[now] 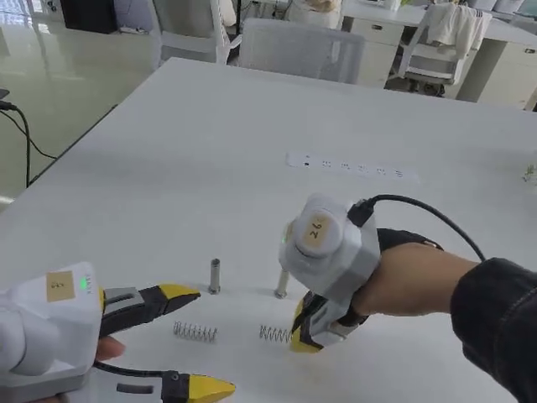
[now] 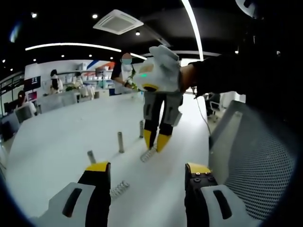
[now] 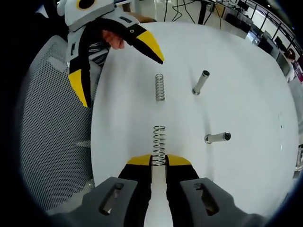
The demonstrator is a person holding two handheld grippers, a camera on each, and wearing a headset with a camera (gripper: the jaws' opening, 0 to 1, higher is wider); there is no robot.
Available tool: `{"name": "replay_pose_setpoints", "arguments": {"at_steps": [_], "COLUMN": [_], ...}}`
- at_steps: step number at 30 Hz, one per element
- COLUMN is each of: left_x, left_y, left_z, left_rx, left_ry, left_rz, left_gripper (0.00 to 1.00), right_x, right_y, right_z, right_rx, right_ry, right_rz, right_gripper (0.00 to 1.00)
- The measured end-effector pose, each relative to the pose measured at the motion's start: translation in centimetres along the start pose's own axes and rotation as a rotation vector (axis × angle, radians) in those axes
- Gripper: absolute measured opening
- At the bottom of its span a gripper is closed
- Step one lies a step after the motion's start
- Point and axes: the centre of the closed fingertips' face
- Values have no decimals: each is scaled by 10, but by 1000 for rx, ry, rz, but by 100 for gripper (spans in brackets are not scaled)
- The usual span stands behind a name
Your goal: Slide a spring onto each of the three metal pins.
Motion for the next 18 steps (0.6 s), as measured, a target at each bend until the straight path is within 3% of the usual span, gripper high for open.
{"name": "replay_pose_setpoints", "arguments": {"at_steps": [7, 18], "left_x": [-6, -15], "left_y": [-4, -8], "left_z": [4, 17], "left_rx": [-35, -107], "left_ry": [35, 107], "left_rz": [-1, -11], "left_gripper": [45, 28], "right_x": [19, 26], "right_y": [-12, -24], "right_z": [-10, -27], "right_rx": [28, 86], "right_ry": [-8, -39], "right_rz": [33, 36], "right_gripper": [8, 8]}}
Point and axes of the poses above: the centre of the closed fingertips' face, and the gripper's own axes: x roughly backward along the fingers, z roughly to its right, y roughly out of its underside, and after that the axes turned 3 degrees about y, right-handed
